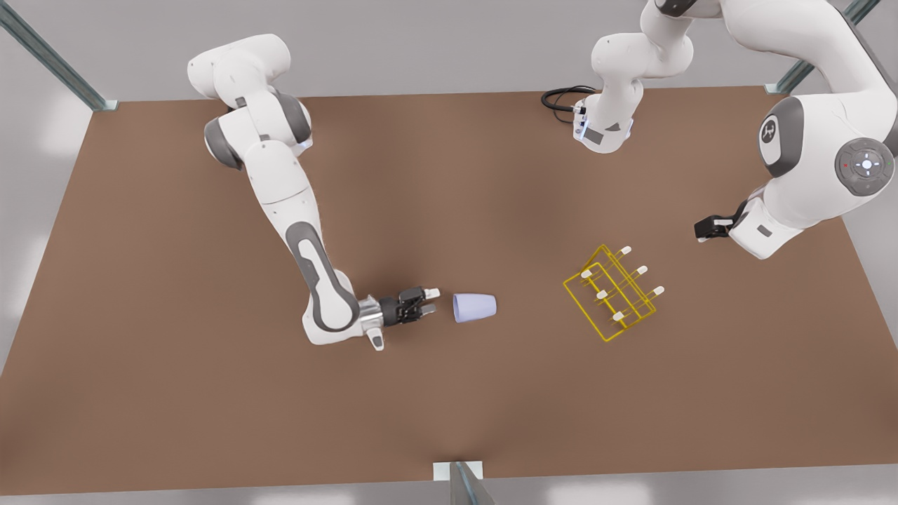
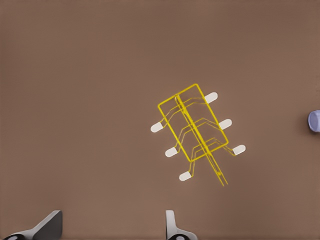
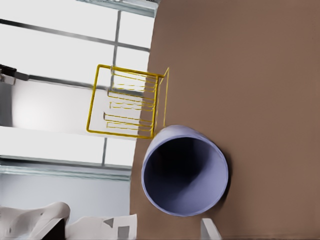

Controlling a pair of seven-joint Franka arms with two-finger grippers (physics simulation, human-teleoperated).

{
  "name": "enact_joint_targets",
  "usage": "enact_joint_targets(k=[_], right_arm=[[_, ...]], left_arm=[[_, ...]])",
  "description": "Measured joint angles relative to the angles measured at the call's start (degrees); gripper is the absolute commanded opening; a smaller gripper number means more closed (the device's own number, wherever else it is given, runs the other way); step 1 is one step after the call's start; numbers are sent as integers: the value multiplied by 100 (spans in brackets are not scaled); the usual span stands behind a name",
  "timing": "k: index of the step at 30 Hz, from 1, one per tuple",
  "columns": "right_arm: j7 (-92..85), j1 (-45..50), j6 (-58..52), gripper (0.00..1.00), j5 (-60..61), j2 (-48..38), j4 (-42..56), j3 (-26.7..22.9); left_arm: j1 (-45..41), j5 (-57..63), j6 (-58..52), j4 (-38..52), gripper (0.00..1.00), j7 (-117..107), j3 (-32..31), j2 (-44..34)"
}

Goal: Place the cup on the cup holder

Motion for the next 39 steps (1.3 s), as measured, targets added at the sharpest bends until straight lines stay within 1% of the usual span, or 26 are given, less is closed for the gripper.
enact_joint_targets(k=[2,3,5,7,8,10,11,13,14,15,17,18,20,25,27,31,39], right_arm=[[-32,-308,-194,100,-222,-41,-3,-1],[-45,-483,-299,100,-365,-65,5,-2],[29,-958,-553,100,-889,-143,376,-12],[386,-1408,-968,100,-2125,-313,1251,-48],[629,-1493,-1188,100,-3199,-458,1746,-53],[1168,-1161,-1641,100,-5502,-1115,2184,-46],[1454,-986,-1903,100,-6330,-1550,2261,-24],[1976,-890,-2376,100,-7390,-2404,2308,-7],[2215,-957,-2570,100,-7713,-2923,2133,-8],[2441,-998,-2682,100,-7957,-3576,1576,-13],[2852,-1031,-2697,100,-8286,-4442,470,-28],[3039,-1043,-2667,100,-8398,-4646,154,-38],[3382,-1057,-2621,100,-8552,-4804,-93,-48],[4091,-1050,-2561,100,-8718,-4859,-173,-51],[4323,-1051,-2551,100,-8746,-4864,-174,-55],[4716,-1048,-2540,100,-8776,-4861,-173,-67],[5274,-1043,-2540,100,-8788,-4852,-172,-69]], left_arm=[[-49,-2,-1,-36,100,-68,-6,7],[-235,-3,0,-102,100,-194,-4,65],[-1096,-23,41,-154,100,-698,-12,477],[-1949,-219,251,62,100,-1410,-27,1181],[-2243,-288,358,380,100,-1809,-32,1602],[-2562,-378,578,686,100,-2617,-35,2120],[-2659,-407,696,740,100,-3027,-37,2330],[-2775,-444,974,774,100,-3870,-37,2644],[-2799,-457,1173,735,100,-4316,-38,2735],[-2816,-467,1433,638,100,-4780,-39,2783],[-2861,-480,2076,476,100,-5765,-38,2829],[-2913,-484,2388,446,100,-6257,-39,2887],[-2968,-493,2968,421,100,-7240,-42,2960],[-3029,-506,4080,479,100,-9622,-43,3337],[-3037,-517,4351,474,100,-10463,-46,3503],[-3133,-657,4674,260,100,-11883,-49,3559],[-3176,-711,4905,135,100,-12875,-308,3575]])
